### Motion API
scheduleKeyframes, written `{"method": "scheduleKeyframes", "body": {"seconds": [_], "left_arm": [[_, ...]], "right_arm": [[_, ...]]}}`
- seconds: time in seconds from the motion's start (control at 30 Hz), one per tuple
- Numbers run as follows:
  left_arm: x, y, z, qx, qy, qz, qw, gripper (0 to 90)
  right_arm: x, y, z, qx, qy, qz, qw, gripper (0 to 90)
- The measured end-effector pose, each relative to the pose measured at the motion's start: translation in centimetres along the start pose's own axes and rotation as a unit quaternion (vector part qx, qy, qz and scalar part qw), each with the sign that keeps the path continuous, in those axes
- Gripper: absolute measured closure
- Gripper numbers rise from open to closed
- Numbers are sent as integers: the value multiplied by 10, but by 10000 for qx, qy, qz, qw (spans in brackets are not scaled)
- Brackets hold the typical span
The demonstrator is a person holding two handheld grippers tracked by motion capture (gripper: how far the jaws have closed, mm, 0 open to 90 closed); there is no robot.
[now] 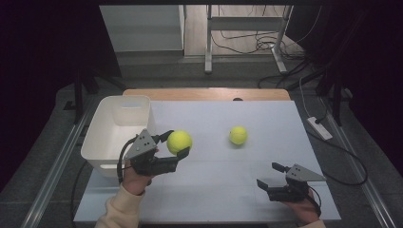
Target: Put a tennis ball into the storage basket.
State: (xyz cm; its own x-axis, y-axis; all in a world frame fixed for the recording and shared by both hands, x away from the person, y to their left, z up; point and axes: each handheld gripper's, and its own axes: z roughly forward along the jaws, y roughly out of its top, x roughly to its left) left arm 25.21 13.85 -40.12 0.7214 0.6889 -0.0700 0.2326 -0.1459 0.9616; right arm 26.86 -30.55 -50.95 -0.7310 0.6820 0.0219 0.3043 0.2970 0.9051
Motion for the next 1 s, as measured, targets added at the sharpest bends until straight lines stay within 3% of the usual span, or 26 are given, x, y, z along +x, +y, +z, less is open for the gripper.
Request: {"method": "scheduleKeyframes", "body": {"seconds": [0.37,0.7,1.0], "left_arm": [[12,5,3,-11,265,-86,9996,264],[17,22,2,5,544,21,9985,264],[28,28,3,-8,710,-147,9974,264]], "right_arm": [[-4,0,-4,-113,-22,174,9998,117],[-6,-3,-10,-100,-151,286,9994,123],[-5,-1,-8,-138,-147,326,9993,124]]}}
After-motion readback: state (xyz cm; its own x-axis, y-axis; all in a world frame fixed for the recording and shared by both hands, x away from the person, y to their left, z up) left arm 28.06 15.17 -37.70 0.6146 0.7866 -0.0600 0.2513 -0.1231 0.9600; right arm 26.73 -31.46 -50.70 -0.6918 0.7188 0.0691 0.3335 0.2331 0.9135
